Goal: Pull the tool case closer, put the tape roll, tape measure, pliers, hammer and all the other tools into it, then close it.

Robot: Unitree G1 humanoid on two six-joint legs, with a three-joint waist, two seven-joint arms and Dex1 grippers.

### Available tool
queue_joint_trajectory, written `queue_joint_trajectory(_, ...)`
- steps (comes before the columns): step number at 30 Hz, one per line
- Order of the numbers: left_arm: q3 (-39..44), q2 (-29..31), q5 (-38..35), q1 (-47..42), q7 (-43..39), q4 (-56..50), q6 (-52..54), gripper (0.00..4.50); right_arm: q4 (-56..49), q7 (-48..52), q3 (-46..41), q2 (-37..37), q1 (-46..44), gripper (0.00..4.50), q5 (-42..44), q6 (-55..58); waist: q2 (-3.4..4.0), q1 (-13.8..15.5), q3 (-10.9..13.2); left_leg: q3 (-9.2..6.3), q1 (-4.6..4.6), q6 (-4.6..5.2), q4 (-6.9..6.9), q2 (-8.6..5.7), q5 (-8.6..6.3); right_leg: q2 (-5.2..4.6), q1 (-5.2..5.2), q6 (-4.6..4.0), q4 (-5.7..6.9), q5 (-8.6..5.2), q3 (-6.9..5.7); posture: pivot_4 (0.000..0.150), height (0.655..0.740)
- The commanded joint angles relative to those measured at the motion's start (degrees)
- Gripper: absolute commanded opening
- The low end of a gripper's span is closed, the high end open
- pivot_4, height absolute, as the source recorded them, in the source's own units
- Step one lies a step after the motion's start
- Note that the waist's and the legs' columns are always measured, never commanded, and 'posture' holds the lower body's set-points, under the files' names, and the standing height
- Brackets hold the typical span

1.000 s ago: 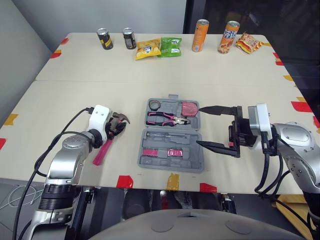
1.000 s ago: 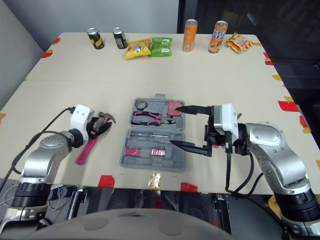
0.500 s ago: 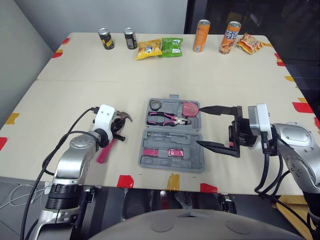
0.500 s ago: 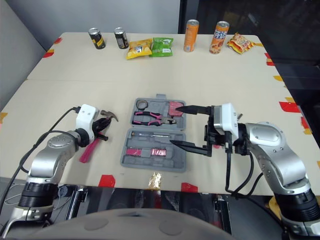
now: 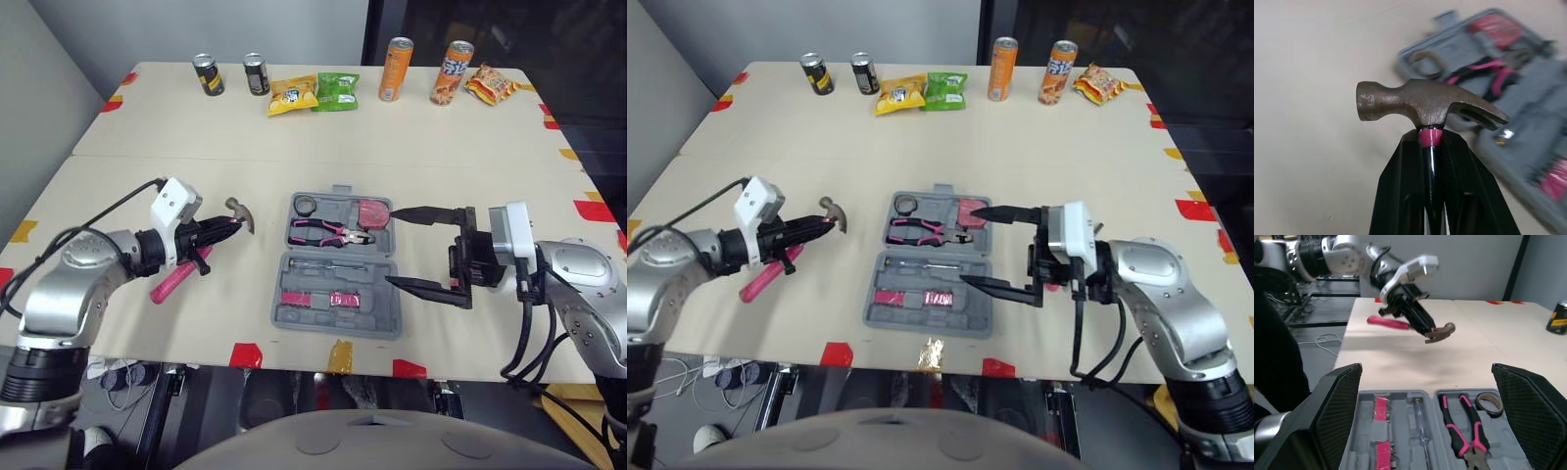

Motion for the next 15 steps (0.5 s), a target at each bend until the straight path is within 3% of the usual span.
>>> queue_joint_trajectory(1, -5.34, 0.83, -1.22, -4.33, -2.74, -3.84, 1.15, 0.01, -2.36, 1.04, -5.04, -3.28, 2.42, 4.50, 2.12, 1.77, 0.00, 0.13, 0.00, 0.02, 0.00, 0.00, 0.00, 0.00, 0.00, 0.00, -0.01, 0.00, 0.00, 0.00, 0.02, 0.150, 0.7400)
queue_joint_trajectory(7, -19.83, -2.41, 3.23, -14.15, -2.17, -4.85, 3.37, 0.01, -3.28, 5.28, -17.16, -8.50, 11.29, 4.50, 5.53, 4.19, 0.04, 0.70, 0.02, 0.01, 0.00, 0.00, -0.02, 0.01, 0.00, 0.02, -0.02, 0.00, 0.06, 0.00, 0.01, 0.150, 0.7400)
queue_joint_trajectory(15, -37.40, -13.84, 9.53, -26.33, 3.02, -4.81, 11.99, 0.01, -3.52, 10.66, -29.80, -11.51, 20.23, 4.50, 6.65, 6.74, 0.04, 0.65, 0.02, 0.00, -0.03, 0.00, 0.04, 0.01, 0.00, 0.03, 0.02, 0.01, 0.07, 0.00, 0.01, 0.150, 0.7400)
